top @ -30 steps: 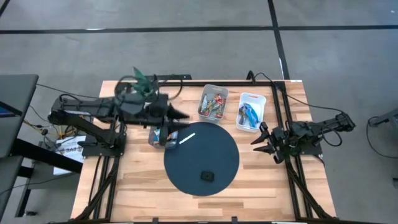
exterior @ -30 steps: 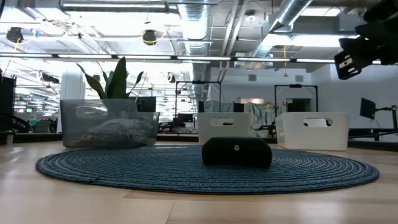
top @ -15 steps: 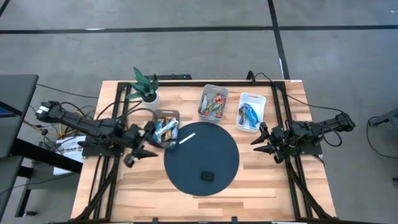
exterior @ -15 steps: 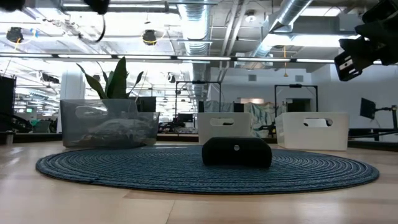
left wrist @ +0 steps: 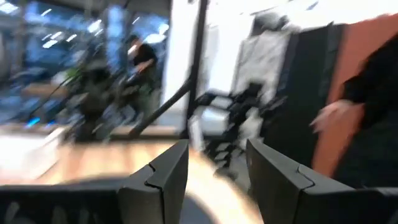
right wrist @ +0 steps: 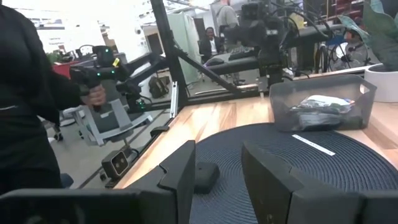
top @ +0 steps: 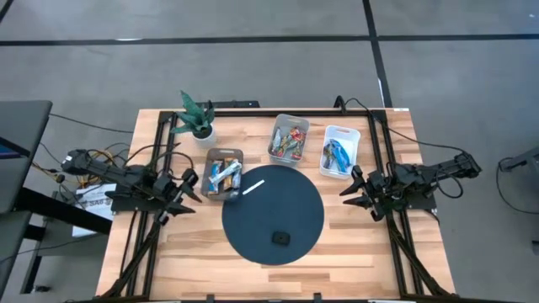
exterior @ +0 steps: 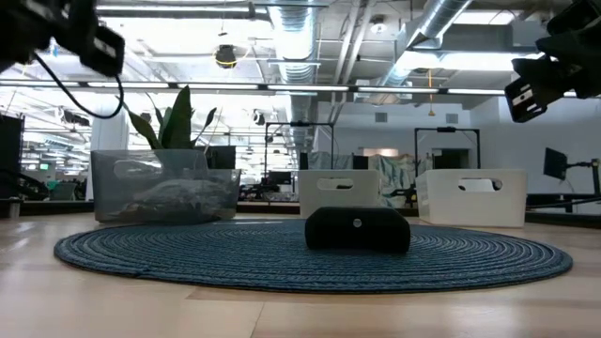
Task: Pick and place Granola Bars by type
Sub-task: Return to Home Position
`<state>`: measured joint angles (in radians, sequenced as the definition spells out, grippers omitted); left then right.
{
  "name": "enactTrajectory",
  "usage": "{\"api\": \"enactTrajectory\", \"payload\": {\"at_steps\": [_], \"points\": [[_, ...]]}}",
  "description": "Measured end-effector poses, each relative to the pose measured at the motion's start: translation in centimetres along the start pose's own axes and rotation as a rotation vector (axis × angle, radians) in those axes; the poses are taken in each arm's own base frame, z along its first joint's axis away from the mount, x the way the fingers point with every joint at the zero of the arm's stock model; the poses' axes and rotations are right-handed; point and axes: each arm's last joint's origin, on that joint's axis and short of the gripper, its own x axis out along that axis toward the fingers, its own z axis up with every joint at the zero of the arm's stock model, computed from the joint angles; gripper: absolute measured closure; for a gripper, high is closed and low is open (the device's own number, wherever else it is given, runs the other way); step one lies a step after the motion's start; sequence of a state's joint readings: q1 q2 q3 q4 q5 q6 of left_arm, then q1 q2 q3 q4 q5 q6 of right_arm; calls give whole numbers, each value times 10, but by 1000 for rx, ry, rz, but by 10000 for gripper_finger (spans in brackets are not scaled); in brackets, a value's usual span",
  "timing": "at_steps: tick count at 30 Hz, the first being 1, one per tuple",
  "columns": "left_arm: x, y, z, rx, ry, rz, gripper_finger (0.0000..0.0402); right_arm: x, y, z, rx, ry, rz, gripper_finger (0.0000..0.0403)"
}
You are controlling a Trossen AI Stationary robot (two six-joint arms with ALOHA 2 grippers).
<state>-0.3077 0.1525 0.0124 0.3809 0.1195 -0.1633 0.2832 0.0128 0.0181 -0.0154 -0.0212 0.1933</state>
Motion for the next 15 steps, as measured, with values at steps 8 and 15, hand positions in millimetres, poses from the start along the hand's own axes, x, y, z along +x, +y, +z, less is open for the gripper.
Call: {"api": "enactTrajectory", "payload": {"at_steps": [8,15], "points": [[-12,6,-14,51,129,181,248,0,0,0,0,0,0,281],[-12,8,-19,98,192,157,248,0,0,0,0,0,0,281]]}}
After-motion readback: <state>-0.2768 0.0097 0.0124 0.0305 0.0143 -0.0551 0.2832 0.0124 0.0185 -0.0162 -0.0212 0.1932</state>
